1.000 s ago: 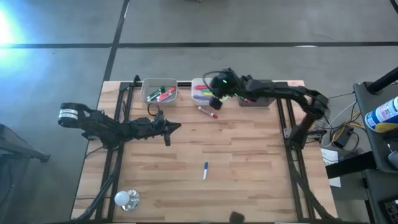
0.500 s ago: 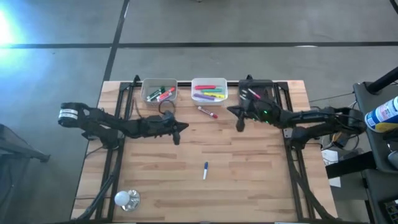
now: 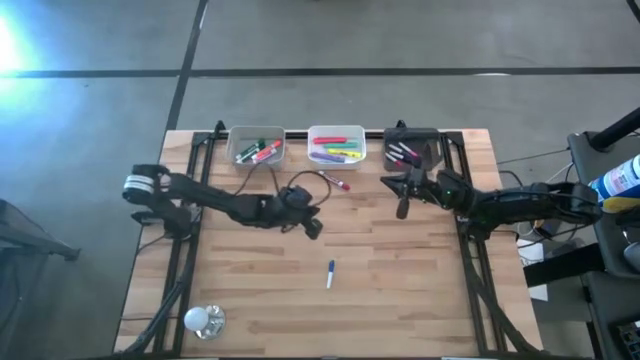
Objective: Pick & Place Markers
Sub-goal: Put the blue pen into the black bin
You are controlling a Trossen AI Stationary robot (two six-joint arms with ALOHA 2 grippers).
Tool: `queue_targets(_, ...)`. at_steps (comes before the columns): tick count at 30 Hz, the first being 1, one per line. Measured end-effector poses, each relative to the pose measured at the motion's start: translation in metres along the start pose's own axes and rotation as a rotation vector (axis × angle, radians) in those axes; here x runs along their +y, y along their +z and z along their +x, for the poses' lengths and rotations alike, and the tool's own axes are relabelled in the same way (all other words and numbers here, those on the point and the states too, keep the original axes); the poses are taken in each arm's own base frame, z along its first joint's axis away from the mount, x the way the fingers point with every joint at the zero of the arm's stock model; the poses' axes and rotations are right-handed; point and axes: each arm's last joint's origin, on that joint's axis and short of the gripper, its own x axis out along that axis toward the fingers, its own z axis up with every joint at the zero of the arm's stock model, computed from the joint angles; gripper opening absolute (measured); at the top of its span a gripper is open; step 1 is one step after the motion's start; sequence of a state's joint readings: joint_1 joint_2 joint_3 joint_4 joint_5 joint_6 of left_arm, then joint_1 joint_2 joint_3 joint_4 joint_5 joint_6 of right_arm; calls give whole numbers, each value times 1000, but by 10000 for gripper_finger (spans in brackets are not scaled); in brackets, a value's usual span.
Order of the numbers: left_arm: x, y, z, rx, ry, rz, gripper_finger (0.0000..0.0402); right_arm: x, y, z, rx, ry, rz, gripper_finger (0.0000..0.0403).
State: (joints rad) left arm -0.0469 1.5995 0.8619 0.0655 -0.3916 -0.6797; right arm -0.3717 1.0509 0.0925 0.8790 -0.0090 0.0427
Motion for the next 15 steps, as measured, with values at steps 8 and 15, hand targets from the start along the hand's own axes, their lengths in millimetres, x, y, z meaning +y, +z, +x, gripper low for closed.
queue_targets(8,-24,-6,18,131,82,-19,0,0,-7,-9,3,2,7,8)
queue_targets(15,-46,-5,12,184,111,-56,9,0,-6,-13,-14,3,11,8)
